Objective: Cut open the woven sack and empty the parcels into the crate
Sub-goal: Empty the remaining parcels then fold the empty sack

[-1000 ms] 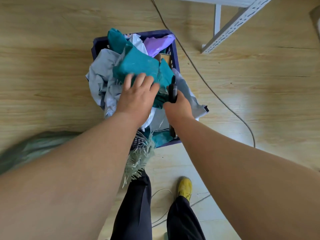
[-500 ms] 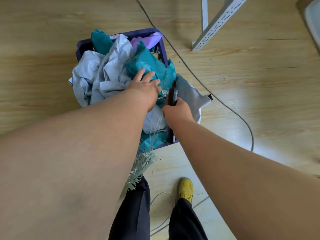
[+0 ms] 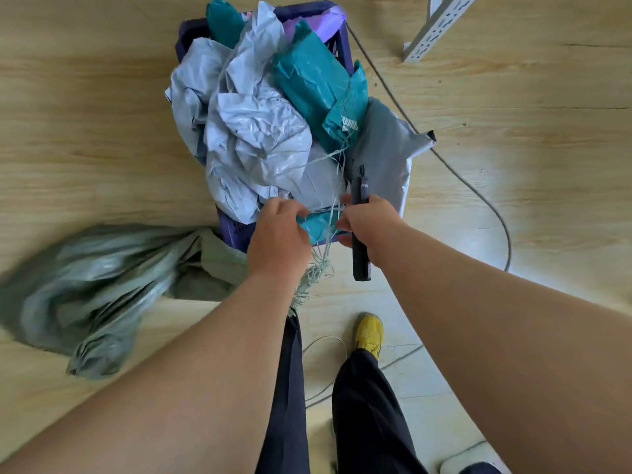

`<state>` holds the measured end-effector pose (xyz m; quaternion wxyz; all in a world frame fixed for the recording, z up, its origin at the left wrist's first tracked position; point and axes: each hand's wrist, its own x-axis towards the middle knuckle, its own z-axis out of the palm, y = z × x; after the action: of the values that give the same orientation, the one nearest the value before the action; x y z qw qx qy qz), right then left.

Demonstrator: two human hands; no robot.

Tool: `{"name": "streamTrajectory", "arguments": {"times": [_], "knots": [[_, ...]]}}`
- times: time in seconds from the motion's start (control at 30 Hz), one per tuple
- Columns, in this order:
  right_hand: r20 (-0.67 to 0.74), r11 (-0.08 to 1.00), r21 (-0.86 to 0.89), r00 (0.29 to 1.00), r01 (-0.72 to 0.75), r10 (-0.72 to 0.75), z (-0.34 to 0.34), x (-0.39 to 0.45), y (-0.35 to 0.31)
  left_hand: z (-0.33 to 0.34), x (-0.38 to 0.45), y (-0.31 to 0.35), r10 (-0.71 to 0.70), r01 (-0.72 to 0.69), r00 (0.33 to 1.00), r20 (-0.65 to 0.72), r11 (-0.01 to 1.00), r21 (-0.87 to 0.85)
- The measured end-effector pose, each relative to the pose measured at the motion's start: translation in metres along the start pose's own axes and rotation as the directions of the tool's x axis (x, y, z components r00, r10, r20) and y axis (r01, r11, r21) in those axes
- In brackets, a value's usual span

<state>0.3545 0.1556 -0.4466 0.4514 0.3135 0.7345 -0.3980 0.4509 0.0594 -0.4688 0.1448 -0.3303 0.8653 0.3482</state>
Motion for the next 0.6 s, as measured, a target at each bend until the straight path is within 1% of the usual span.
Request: {"name": "streamTrajectory", "arguments": {"times": [0.03, 0.07, 0.1, 0.13, 0.2, 0.23, 0.3, 0.37, 0.4, 0.43, 0.47, 0.53, 0.57, 0.6], "knots": [[0.011, 1.000, -0.016, 1.000, 0.002, -0.002, 0.001, -0.002, 0.004, 0.004, -0.004, -0.005, -0.021, 0.021, 0.999, -0.040, 1.000, 0.003], [0.019, 0.999, -0.043, 1.000, 0.013, -0.012, 0.002, -0.004, 0.009, 0.008, -0.007, -0.009, -0.047, 0.048, 0.997, -0.053, 0.999, 0.015], [0.026, 0.997, -0.071, 0.999, 0.029, -0.028, 0.003, -0.005, 0.013, 0.013, -0.008, -0.014, -0.095, 0.095, 0.995, -0.041, 0.995, 0.012], [0.031, 0.995, -0.093, 0.999, 0.046, -0.043, 0.003, -0.006, 0.016, 0.017, -0.009, -0.018, -0.172, 0.172, 0.985, -0.005, 0.985, -0.008], [0.041, 0.991, -0.118, 0.997, 0.063, -0.058, 0.005, -0.006, 0.025, 0.026, -0.009, -0.023, -0.325, 0.334, 0.937, 0.125, 0.941, -0.054], [0.051, 0.991, -0.122, 0.997, 0.062, -0.056, 0.006, -0.005, 0.029, 0.031, -0.010, -0.025, -0.353, 0.371, 0.912, 0.210, 0.927, -0.055], [0.067, 0.986, -0.154, 0.996, 0.061, -0.052, 0.008, -0.004, 0.039, 0.040, -0.013, -0.030, -0.322, 0.367, 0.871, 0.372, 0.928, -0.056], [0.070, 0.977, -0.201, 0.996, 0.072, -0.059, 0.007, -0.004, 0.050, 0.042, -0.024, -0.033, -0.305, 0.368, 0.848, 0.434, 0.927, -0.067], [0.077, 0.973, -0.218, 0.995, 0.074, -0.058, 0.006, -0.006, 0.055, 0.041, -0.032, -0.034, -0.314, 0.365, 0.850, 0.422, 0.930, -0.044], [0.089, 0.969, -0.237, 0.994, 0.077, -0.057, 0.005, -0.008, 0.061, 0.039, -0.040, -0.036, -0.328, 0.359, 0.867, 0.375, 0.933, -0.014], [0.104, 0.962, -0.259, 0.993, 0.085, -0.060, 0.004, -0.011, 0.067, 0.038, -0.049, -0.039, -0.342, 0.357, 0.894, 0.289, 0.934, -0.001], [0.133, 0.946, -0.304, 0.988, 0.115, -0.078, 0.003, -0.018, 0.077, 0.034, -0.069, -0.044, -0.352, 0.357, 0.932, 0.088, 0.933, -0.052], [0.148, 0.937, -0.321, 0.984, 0.139, -0.095, 0.002, -0.022, 0.082, 0.031, -0.079, -0.047, -0.345, 0.344, 0.939, -0.003, 0.936, -0.078], [0.162, 0.927, -0.338, 0.980, 0.164, -0.114, 0.002, -0.027, 0.087, 0.029, -0.087, -0.048, -0.337, 0.331, 0.939, -0.064, 0.940, -0.085]]}}
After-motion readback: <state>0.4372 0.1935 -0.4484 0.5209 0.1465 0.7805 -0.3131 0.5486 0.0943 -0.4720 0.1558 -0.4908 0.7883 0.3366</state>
